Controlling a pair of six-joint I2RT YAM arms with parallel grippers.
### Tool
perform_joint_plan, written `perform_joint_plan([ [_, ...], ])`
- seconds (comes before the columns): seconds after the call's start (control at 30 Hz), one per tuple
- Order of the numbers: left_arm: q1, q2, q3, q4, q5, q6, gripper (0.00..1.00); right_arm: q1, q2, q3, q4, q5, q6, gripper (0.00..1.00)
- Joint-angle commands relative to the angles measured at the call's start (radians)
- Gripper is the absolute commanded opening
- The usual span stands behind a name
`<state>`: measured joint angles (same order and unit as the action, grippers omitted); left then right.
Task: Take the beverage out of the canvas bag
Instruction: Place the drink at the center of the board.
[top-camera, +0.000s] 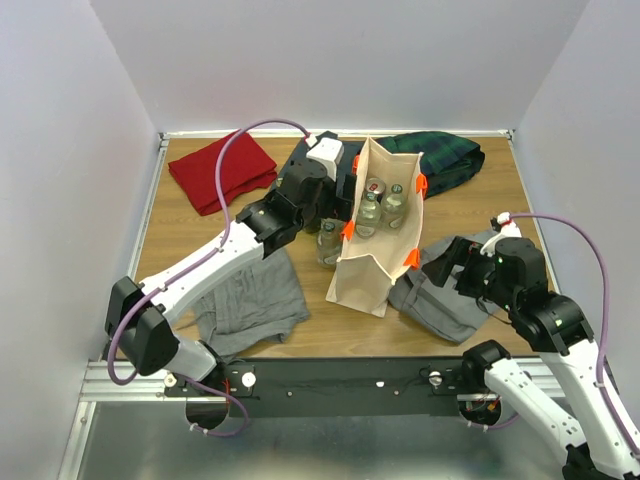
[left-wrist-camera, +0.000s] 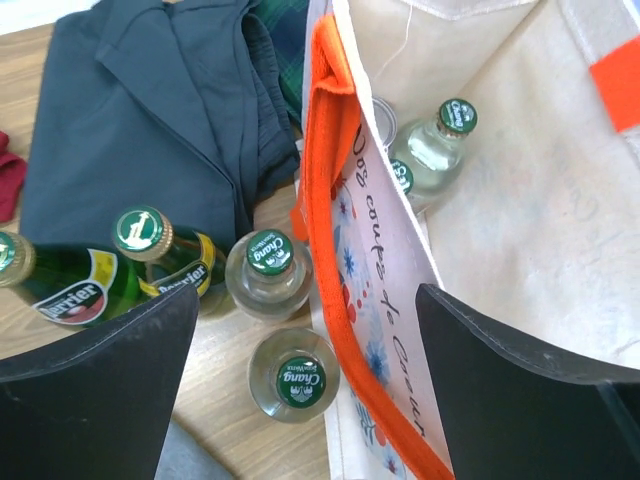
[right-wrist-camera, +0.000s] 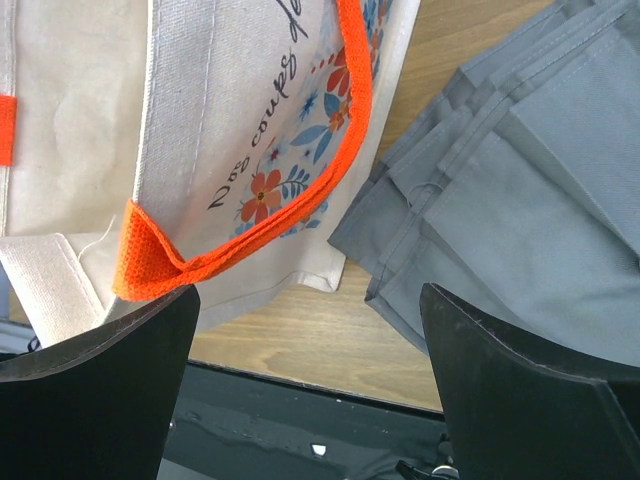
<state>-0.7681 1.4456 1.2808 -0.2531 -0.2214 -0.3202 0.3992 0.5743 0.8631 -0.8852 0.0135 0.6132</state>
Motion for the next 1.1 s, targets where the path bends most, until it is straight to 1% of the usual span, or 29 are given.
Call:
perform_joint_plan([
  [0.0, -0.005, -0.039, 0.067, -0.072, -0.038, -0.007, 0.99, 0.004, -0.017, -0.009, -0.014, 0.016, 0.011, 1.00],
  [0.13, -0.005, -0.031, 0.123, -0.112, -0.033, 0.003, 0.99, 0.003, -0.008, -0.007, -0.015, 0.016, 0.010, 1.00],
  [0.17, -0.005, -0.008, 0.139, -0.132, -0.039, 0.004, 0.99, 0.003, -0.008, -0.007, -0.014, 0.017, 0.011, 1.00],
  [0.2, -0.005, 0.007, 0.164, -0.185, -0.045, 0.004, 0.99, 0.003, -0.005, -0.001, -0.015, 0.025, 0.013, 1.00],
  [0.23, -0.005, 0.022, 0.210, -0.207, -0.045, 0.007, 0.99, 0.003, -0.002, 0.002, -0.015, 0.038, 0.016, 1.00],
  [0.3, -0.005, 0.053, 0.242, -0.251, -0.023, 0.024, 0.99, 0.003, 0.009, 0.007, -0.021, 0.048, 0.022, 1.00],
  [0.53, -0.005, 0.056, 0.351, -0.310, 0.028, 0.039, 0.99, 0.003, 0.099, 0.062, -0.060, 0.077, -0.001, 1.00],
  [0.6, -0.005, 0.059, 0.371, -0.325, 0.036, 0.040, 0.99, 0.004, 0.117, 0.076, -0.049, 0.094, -0.030, 1.00],
  [0.73, -0.005, 0.073, 0.428, -0.337, 0.094, 0.043, 0.99, 0.004, 0.122, 0.062, -0.021, 0.140, -0.073, 1.00],
  [0.83, -0.007, 0.094, 0.474, -0.353, 0.134, 0.050, 0.99, 0.003, 0.095, 0.051, -0.009, 0.158, -0.082, 1.00],
  [0.9, -0.013, 0.116, 0.502, -0.374, 0.136, 0.053, 0.99, 0.003, 0.058, 0.047, -0.001, 0.175, -0.081, 1.00],
  [1.07, -0.034, 0.173, 0.600, -0.425, 0.159, 0.069, 0.99, 0.003, -0.100, 0.027, 0.029, 0.197, -0.072, 1.00],
])
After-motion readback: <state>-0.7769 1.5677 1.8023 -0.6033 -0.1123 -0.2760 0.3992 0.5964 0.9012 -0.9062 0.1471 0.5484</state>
